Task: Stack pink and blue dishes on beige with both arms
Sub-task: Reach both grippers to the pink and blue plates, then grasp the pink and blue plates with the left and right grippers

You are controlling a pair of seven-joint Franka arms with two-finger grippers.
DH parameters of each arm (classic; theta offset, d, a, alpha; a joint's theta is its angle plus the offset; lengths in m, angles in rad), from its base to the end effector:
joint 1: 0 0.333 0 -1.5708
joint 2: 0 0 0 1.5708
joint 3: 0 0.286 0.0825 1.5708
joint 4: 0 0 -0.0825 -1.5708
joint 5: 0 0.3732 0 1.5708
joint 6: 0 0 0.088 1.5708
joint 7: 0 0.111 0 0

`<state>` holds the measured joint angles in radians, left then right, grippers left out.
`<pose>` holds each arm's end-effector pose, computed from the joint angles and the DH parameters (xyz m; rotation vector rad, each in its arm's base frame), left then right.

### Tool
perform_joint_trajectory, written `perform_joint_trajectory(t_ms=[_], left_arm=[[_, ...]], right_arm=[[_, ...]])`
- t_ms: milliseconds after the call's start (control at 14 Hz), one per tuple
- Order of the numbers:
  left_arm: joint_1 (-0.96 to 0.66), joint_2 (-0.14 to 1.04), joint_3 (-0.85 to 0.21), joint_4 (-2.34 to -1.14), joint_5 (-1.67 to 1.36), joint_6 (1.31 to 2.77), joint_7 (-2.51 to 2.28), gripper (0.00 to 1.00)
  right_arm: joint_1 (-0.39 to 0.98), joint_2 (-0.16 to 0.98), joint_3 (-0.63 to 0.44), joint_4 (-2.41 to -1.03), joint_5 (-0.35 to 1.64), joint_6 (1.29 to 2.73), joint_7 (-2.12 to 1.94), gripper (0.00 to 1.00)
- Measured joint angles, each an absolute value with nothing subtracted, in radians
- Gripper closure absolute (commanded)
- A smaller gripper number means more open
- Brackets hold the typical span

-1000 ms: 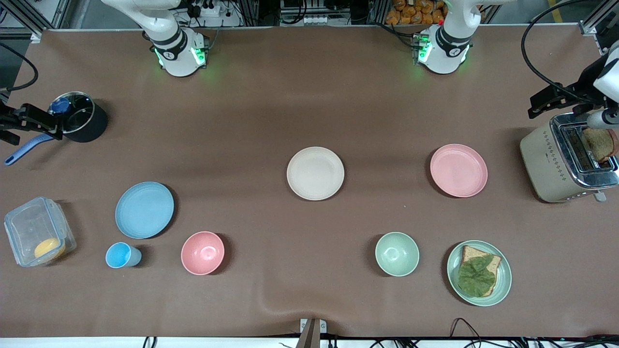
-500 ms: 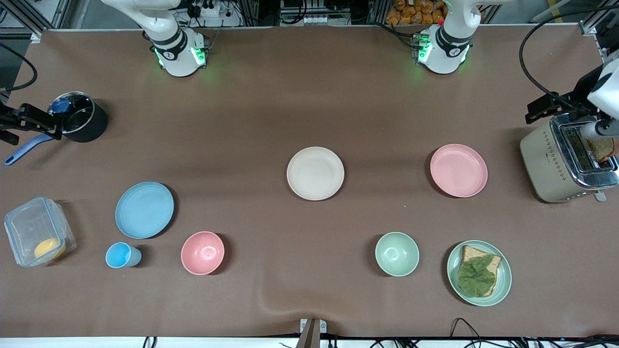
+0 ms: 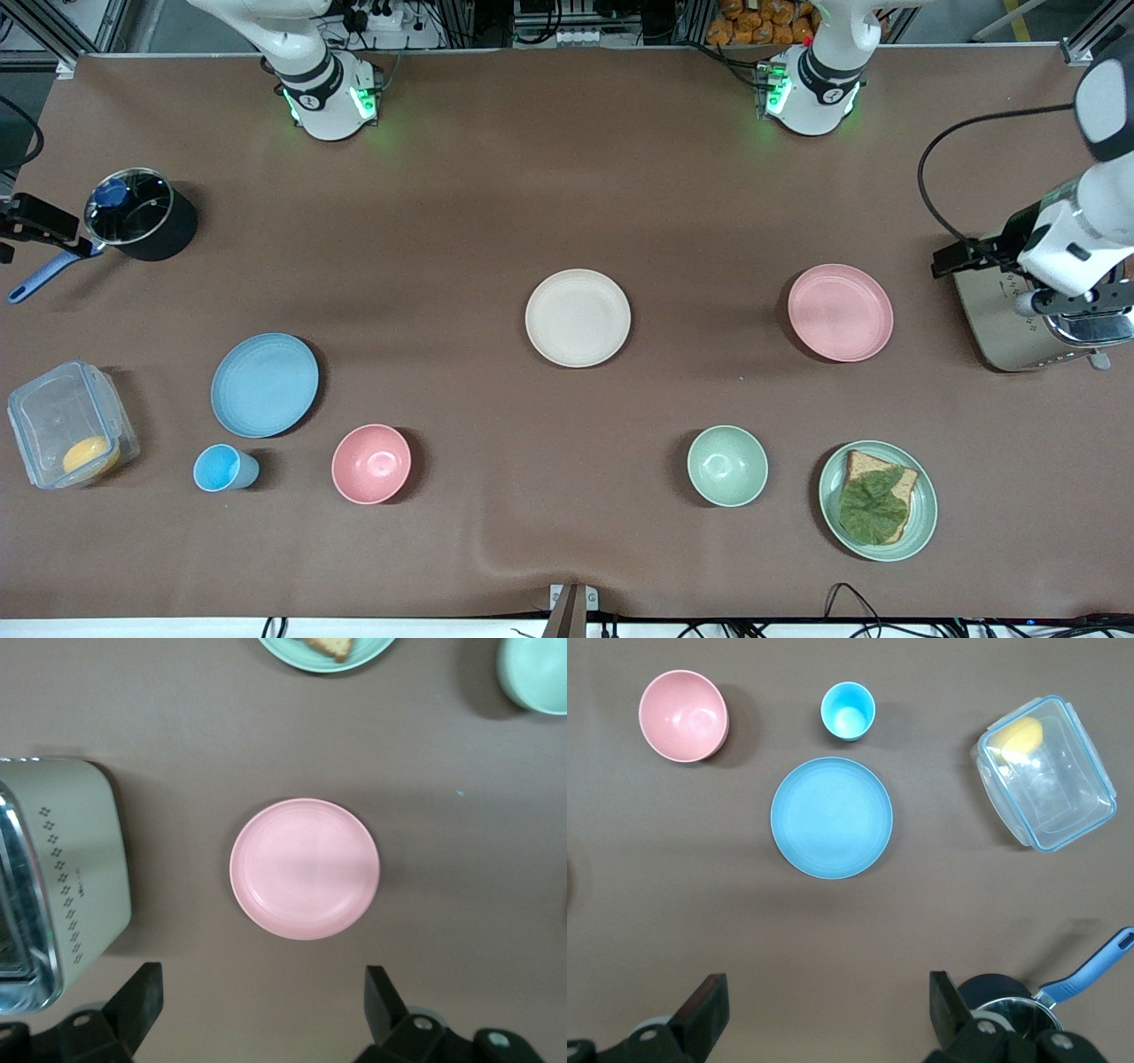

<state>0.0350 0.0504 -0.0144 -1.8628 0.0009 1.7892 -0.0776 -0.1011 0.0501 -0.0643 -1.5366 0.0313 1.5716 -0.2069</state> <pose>0.5495 0.0115 0.4459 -3.1281 -0.1533 0.1943 0.5506 -0.0875 0.5788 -3.1105 -0.0642 0.0148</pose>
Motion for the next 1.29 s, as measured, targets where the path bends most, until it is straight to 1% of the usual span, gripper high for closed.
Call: perform_joint_trajectory(t_ms=[143, 286, 429, 714, 929, 1143, 1214, 1286], left_arm=[[0.049, 0.068, -0.014, -1.968, 0.001, 1.910, -0.077, 0.00], [0.052, 0.102, -0.015, -2.042, 0.001, 2.000, -0.077, 0.00], [0.073, 0.156, -0.015, -2.078, 0.001, 2.053, -0.077, 0.00], [0.113, 0.280, -0.015, -2.084, -0.003, 2.124, -0.077, 0.00], [0.118, 0.350, -0.015, -2.084, -0.007, 2.172, -0.077, 0.00], [0.121, 0.394, -0.015, -2.083, -0.008, 2.200, -0.077, 0.00], [0.127, 0.408, -0.016, -2.083, -0.008, 2.210, -0.076, 0.01], [0.136, 0.420, -0.015, -2.083, -0.008, 2.219, -0.074, 0.07]], right_arm=[[-0.104, 0.059, -0.065, -1.537, 0.030, 1.570, -0.207, 0.00], [-0.104, 0.086, -0.064, -1.541, 0.027, 1.554, -0.207, 0.00], [-0.107, 0.160, -0.064, -1.548, 0.030, 1.545, -0.206, 0.00], [-0.133, 0.352, -0.065, -1.544, 0.046, 1.591, -0.206, 0.00], [-0.185, 0.475, -0.066, -1.543, 0.076, 1.712, -0.207, 0.00], [-0.221, 0.587, -0.066, -1.542, 0.091, 1.826, -0.209, 0.00], [-0.221, 0.616, -0.065, -1.541, 0.093, 1.863, -0.209, 0.00], [-0.219, 0.640, -0.061, -1.541, 0.094, 1.899, -0.209, 0.00]])
